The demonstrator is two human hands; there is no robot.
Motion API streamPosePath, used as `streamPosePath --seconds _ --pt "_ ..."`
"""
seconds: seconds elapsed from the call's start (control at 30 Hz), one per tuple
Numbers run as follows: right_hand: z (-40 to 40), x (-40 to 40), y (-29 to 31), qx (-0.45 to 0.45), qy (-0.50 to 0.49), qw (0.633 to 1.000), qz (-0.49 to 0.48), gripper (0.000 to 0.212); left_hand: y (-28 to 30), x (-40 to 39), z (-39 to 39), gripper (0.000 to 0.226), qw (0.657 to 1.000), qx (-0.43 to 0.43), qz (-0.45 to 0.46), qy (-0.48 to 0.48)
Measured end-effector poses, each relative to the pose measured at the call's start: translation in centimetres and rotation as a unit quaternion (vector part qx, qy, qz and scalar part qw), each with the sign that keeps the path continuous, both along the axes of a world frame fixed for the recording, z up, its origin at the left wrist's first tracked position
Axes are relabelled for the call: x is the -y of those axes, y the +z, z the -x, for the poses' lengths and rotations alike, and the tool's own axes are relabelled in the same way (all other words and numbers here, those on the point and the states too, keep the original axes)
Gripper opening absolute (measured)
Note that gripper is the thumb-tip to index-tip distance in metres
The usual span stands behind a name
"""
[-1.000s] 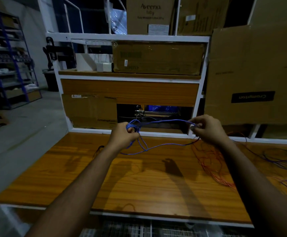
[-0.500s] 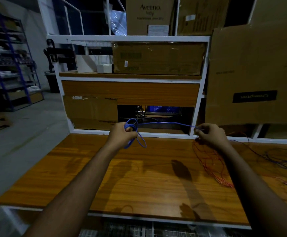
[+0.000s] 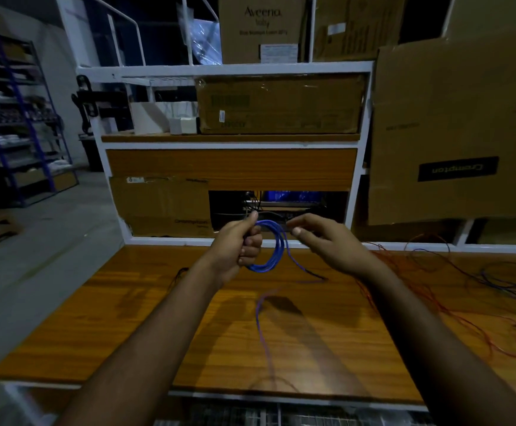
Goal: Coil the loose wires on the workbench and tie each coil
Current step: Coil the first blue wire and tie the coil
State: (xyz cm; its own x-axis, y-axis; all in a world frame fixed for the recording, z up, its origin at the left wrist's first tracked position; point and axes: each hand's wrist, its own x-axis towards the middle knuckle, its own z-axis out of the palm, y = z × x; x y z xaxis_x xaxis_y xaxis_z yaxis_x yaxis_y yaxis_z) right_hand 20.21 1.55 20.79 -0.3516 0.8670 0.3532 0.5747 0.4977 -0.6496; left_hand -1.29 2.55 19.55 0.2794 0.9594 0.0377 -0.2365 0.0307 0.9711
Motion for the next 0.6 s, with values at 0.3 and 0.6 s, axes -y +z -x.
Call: streamPosePath --seconds 0.3,0.6 --pt "0.8 0.5 -0.8 -0.1 0.098 0.979 0.148 0.026 1.5 0.4 0.4 0.034 0.995 0.083 0.012 -0.061" --pt "3.8 1.7 -2.7 -0.136 -0.078 0.987 -0.028 0.022 1.5 0.3 -0.2 0.036 0.996 0.081 -0.023 -0.043"
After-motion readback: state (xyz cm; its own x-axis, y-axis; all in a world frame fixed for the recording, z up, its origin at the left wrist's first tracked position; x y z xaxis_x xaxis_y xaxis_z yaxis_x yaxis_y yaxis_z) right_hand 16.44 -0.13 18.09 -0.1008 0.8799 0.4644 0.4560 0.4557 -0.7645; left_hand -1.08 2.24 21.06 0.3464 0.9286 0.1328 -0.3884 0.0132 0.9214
